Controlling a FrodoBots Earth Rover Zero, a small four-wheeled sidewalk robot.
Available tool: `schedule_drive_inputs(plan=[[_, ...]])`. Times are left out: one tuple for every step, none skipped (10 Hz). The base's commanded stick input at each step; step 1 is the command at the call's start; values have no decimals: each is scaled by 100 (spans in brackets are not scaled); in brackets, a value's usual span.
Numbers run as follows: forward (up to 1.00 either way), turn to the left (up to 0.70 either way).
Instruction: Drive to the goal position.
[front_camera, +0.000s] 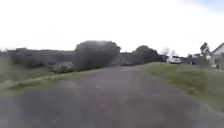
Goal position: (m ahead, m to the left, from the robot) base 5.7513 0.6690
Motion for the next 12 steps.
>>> schedule_drive_inputs(plan=[[100, 0], [100, 0], [100, 0], [100, 0], [100, 0], [100, 0], [100, 0], [100, 0], [100, 0], [100, 0], [100, 0], [100, 18]])
